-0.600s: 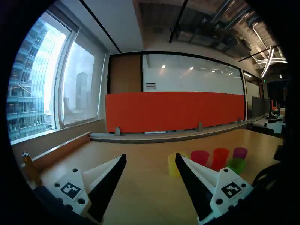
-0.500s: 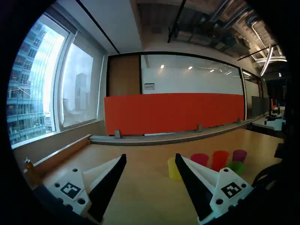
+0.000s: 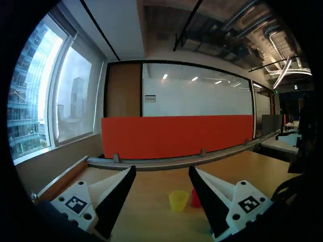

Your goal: Pour water

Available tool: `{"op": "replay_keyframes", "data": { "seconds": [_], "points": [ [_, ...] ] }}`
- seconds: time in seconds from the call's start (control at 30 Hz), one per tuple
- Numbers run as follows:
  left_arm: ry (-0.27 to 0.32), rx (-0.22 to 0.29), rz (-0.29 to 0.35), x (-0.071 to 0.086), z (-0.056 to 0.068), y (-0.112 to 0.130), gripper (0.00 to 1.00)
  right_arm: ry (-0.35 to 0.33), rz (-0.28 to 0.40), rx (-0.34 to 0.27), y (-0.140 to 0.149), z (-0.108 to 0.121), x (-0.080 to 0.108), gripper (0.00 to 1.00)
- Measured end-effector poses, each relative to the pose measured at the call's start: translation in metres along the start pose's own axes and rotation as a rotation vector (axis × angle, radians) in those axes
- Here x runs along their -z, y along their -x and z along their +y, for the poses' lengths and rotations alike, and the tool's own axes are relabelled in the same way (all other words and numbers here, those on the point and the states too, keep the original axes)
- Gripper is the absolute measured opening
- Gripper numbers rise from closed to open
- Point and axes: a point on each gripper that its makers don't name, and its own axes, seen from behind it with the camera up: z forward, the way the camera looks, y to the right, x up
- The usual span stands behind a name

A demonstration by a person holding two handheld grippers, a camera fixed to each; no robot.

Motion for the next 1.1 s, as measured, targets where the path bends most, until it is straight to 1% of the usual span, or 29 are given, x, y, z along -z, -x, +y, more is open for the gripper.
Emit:
{"op": "replay_keyframes", "data": {
  "seconds": [0.1,0.2,0.3,0.47,0.57,0.77,0.97,1.1],
  "points": [
    [0.017,-0.005,0.014,-0.002,0.001,-0.019,0.97,-0.012,0.013,0.004,-0.021,-0.002,0.001,1.00],
    [0.038,-0.014,0.017,-0.004,0.004,-0.033,0.97,-0.021,0.025,0.013,-0.038,-0.002,0.003,1.00],
    [0.067,-0.020,0.014,-0.005,0.010,-0.040,0.97,-0.030,0.034,0.023,-0.047,-0.003,0.005,1.00],
    [0.125,-0.022,0.001,-0.007,0.021,-0.041,0.97,-0.064,0.030,0.031,-0.050,-0.008,0.005,1.00],
    [0.184,-0.021,-0.008,-0.008,0.034,-0.041,0.97,-0.117,0.032,0.031,-0.054,-0.018,0.007,1.00],
    [0.303,-0.023,-0.025,-0.003,0.060,-0.036,0.97,-0.259,0.034,0.038,-0.056,-0.046,0.017,1.00],
    [0.387,-0.050,-0.021,0.006,0.081,-0.034,0.97,-0.377,0.027,0.036,-0.057,-0.069,0.025,1.00],
    [0.427,-0.052,-0.038,0.011,0.090,-0.028,0.97,-0.417,0.032,0.039,-0.058,-0.075,0.025,1.00]
  ]
}}
